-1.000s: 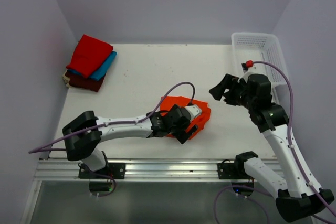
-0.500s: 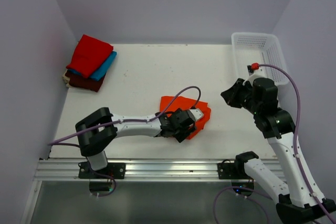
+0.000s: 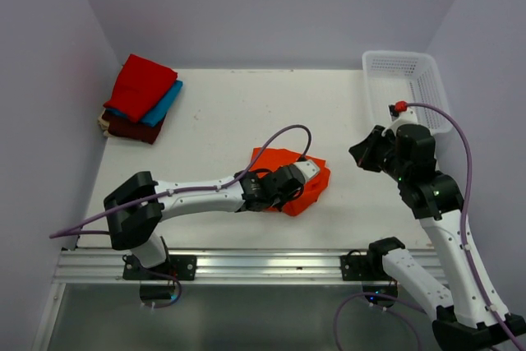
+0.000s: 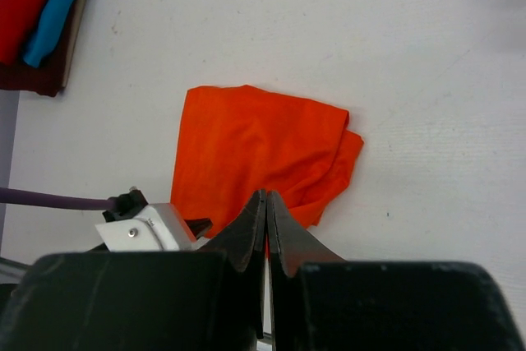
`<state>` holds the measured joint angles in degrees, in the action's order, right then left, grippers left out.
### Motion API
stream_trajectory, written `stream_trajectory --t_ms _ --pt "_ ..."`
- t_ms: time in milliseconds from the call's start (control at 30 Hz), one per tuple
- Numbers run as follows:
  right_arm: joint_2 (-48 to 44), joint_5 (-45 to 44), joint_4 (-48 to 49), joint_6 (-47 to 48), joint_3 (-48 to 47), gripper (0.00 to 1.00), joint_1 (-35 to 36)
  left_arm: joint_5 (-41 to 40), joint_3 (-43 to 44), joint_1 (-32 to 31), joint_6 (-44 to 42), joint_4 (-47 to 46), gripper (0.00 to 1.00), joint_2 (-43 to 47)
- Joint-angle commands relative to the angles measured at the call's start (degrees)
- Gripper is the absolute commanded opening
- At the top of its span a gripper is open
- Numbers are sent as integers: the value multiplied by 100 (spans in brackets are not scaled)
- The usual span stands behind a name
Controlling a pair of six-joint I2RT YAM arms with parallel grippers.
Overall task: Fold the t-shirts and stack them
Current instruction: Flatten out the tshirt
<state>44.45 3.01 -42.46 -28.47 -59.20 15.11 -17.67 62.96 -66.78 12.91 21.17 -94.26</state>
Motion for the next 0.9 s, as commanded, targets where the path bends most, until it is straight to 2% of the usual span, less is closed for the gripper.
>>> stream_trajectory --t_ms 0,33,67,100,133,200,300,667,767,800,867 --pt "-112 -177 -87 113 -65 0 18 -167 146 -10 45 54 0 110" --pt "-120 -204 -113 122 -74 0 18 16 173 -10 45 80 0 83" --pt "-129 -221 -140 148 -74 0 18 149 173 -10 19 98 13 66" --pt "-138 -248 -149 149 -65 0 18 376 216 -10 28 133 46 31" --pt "-138 -248 -158 149 -65 0 18 492 217 -19 28 142 54 30" --pt "-138 -265 -166 149 -57 0 9 729 77 -19 1 28 67 65" --pt "-138 -265 -166 149 -48 0 18 791 -55 -19 -7 -86 69 48" --pt "-182 -283 -219 149 -39 0 18 897 -56 130 -25 -245 54 -813" --pt "-226 -387 -280 166 -21 0 9 923 -91 201 -8 -297 33 -849" --pt "-235 -415 -298 175 -21 0 9 932 -108 227 1 -298 16 -823" --pt "-279 -432 -342 175 -13 0 18 854 -100 245 36 -289 0 -691"
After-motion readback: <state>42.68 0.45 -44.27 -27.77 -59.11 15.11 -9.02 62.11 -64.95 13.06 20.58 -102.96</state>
